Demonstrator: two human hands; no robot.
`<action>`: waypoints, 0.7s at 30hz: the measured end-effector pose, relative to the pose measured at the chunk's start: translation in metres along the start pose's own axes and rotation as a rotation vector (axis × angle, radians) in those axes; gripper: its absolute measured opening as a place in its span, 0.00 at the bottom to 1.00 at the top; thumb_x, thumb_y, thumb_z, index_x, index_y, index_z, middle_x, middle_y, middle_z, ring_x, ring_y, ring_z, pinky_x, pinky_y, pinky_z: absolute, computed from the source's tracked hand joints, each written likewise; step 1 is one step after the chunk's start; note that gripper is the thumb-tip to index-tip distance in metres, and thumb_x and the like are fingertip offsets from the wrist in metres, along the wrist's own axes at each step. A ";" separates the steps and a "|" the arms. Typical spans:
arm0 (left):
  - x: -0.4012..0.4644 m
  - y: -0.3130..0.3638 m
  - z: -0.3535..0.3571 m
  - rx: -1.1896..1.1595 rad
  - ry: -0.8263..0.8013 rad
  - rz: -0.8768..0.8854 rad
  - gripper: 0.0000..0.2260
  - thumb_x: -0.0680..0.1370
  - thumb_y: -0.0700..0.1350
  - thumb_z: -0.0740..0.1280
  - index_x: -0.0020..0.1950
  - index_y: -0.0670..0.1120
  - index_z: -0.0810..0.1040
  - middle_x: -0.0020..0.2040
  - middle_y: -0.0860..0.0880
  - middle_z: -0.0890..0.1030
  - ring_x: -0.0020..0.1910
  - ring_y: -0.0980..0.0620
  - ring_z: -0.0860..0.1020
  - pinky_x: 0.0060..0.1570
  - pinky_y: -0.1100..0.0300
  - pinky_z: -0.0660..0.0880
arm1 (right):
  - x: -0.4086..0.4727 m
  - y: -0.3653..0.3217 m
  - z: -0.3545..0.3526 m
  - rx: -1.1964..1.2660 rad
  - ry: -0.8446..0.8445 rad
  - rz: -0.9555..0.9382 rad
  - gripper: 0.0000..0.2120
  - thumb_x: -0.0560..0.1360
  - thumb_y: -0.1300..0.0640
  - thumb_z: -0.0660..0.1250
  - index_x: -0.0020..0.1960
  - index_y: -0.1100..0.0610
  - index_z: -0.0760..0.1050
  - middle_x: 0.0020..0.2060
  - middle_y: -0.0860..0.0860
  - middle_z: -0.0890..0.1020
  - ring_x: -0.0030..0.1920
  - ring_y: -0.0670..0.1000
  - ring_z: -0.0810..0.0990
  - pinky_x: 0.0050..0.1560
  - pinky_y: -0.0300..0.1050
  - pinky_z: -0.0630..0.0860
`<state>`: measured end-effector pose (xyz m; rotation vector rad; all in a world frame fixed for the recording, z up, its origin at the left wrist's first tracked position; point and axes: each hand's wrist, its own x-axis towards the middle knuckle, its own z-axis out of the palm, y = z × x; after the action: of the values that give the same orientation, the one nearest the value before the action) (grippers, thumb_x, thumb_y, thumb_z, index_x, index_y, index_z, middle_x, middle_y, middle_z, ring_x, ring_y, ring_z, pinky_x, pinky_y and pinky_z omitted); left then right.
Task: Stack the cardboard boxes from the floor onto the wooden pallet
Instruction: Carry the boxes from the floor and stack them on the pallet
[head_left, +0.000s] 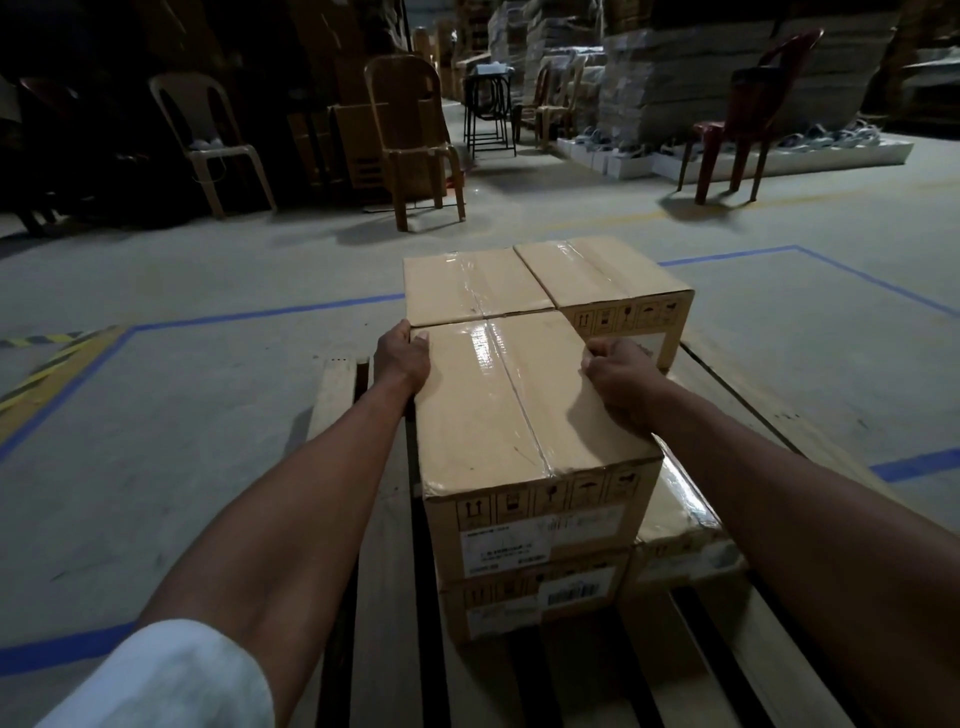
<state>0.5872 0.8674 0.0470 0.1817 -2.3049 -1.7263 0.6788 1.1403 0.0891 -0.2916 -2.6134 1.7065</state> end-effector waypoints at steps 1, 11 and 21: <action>-0.006 0.006 0.000 0.041 0.031 0.012 0.07 0.84 0.44 0.64 0.52 0.46 0.83 0.53 0.43 0.84 0.53 0.44 0.81 0.56 0.54 0.78 | -0.001 0.000 0.000 0.006 -0.001 -0.010 0.10 0.83 0.64 0.60 0.53 0.64 0.80 0.44 0.57 0.80 0.44 0.56 0.78 0.46 0.50 0.76; -0.086 -0.018 -0.031 -0.084 0.219 -0.181 0.11 0.82 0.44 0.63 0.48 0.47 0.85 0.45 0.49 0.82 0.49 0.50 0.77 0.48 0.56 0.73 | -0.053 0.051 -0.030 0.153 0.184 -0.062 0.12 0.78 0.59 0.63 0.53 0.48 0.83 0.54 0.51 0.85 0.55 0.55 0.83 0.56 0.57 0.82; -0.200 -0.049 -0.056 -0.089 -0.002 -0.356 0.19 0.83 0.34 0.60 0.71 0.46 0.79 0.61 0.50 0.83 0.58 0.51 0.81 0.69 0.43 0.77 | -0.093 0.082 -0.040 0.053 0.285 0.020 0.17 0.76 0.68 0.56 0.49 0.54 0.81 0.47 0.54 0.85 0.50 0.57 0.85 0.50 0.59 0.84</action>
<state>0.7921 0.8521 -0.0106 0.6054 -2.2978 -1.9861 0.7865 1.1939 0.0403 -0.5194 -2.3662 1.6010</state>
